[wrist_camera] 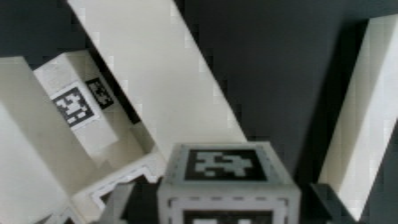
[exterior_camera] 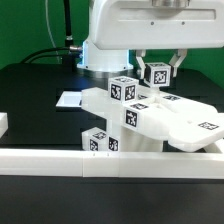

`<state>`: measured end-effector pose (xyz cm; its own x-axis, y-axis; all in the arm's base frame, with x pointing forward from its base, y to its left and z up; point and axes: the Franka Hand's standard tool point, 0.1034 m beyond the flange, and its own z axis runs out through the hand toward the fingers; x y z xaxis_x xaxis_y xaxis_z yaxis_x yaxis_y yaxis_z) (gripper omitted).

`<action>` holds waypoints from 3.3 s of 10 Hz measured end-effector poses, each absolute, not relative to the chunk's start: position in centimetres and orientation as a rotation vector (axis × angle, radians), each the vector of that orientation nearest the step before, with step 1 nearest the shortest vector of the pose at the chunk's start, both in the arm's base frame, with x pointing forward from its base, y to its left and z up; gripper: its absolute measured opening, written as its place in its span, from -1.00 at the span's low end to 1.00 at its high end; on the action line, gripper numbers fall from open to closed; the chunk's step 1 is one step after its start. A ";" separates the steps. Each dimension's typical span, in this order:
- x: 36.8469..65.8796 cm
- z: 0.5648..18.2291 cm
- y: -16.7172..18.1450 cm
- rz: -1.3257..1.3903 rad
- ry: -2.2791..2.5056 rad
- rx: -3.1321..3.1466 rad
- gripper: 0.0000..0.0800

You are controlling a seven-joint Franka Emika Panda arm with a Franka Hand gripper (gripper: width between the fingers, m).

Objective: Assemble chair

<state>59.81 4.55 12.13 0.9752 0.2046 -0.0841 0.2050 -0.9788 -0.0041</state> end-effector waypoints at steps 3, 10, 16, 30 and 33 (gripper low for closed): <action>59.8 11.5 4.5 -0.120 0.324 3.113 -0.29; 59.9 11.5 4.5 -0.118 0.324 3.113 -0.29; 59.9 11.5 4.6 -0.116 0.057 3.130 -0.29; 60.4 11.4 4.6 -0.010 -1.754 2.707 -0.29; 60.6 11.3 4.8 -0.022 -2.004 2.573 -0.29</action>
Offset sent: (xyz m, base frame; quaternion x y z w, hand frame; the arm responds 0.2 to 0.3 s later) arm 0.0017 0.0022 -0.0092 0.0008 0.0123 -0.0028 0.9999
